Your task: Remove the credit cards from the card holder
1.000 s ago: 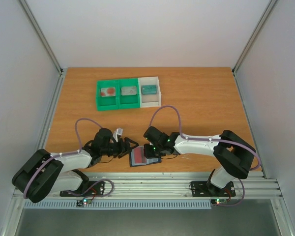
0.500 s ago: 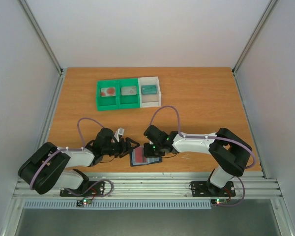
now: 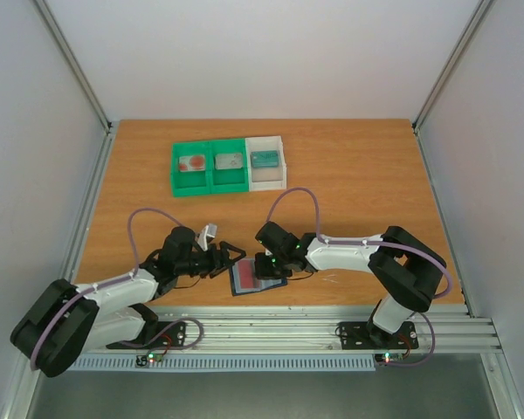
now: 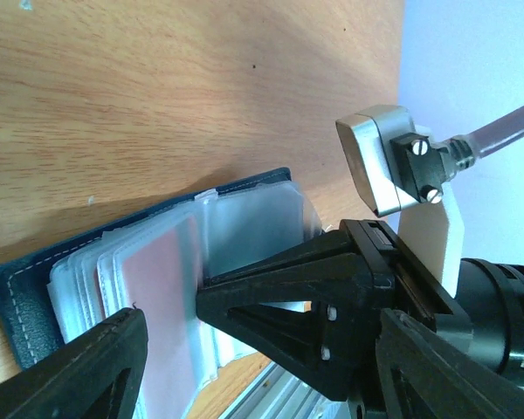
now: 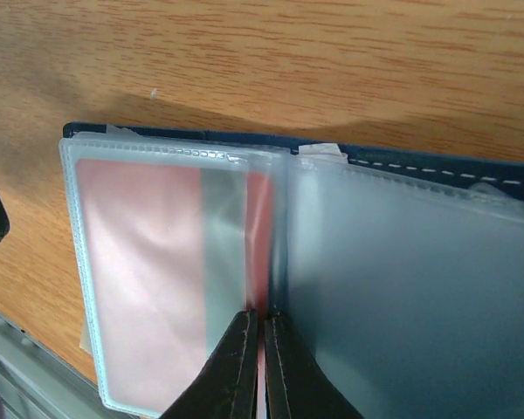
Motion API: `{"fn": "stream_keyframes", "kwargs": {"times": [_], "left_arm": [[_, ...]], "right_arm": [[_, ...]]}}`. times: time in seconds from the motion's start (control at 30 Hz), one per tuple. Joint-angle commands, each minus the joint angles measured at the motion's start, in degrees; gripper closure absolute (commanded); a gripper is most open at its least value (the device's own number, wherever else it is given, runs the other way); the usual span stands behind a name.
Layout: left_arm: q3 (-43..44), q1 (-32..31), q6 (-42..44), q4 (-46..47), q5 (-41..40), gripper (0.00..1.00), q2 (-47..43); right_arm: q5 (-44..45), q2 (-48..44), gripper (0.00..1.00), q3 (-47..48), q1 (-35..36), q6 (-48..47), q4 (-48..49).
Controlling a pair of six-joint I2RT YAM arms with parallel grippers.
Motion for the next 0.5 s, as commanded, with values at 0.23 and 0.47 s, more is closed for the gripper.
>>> {"fn": "stream_keyframes", "kwargs": {"times": [0.23, 0.47], "left_arm": [[0.6, -0.3, 2.2, 4.5, 0.5, 0.27, 5.2], [-0.4, -0.2, 0.6, 12.7, 2.9, 0.28, 9.4]], "right_arm": [[0.7, 0.6, 0.96, -2.1, -0.4, 1.5, 0.3], [0.5, 0.7, 0.96, -2.5, -0.4, 1.8, 0.7]]}}
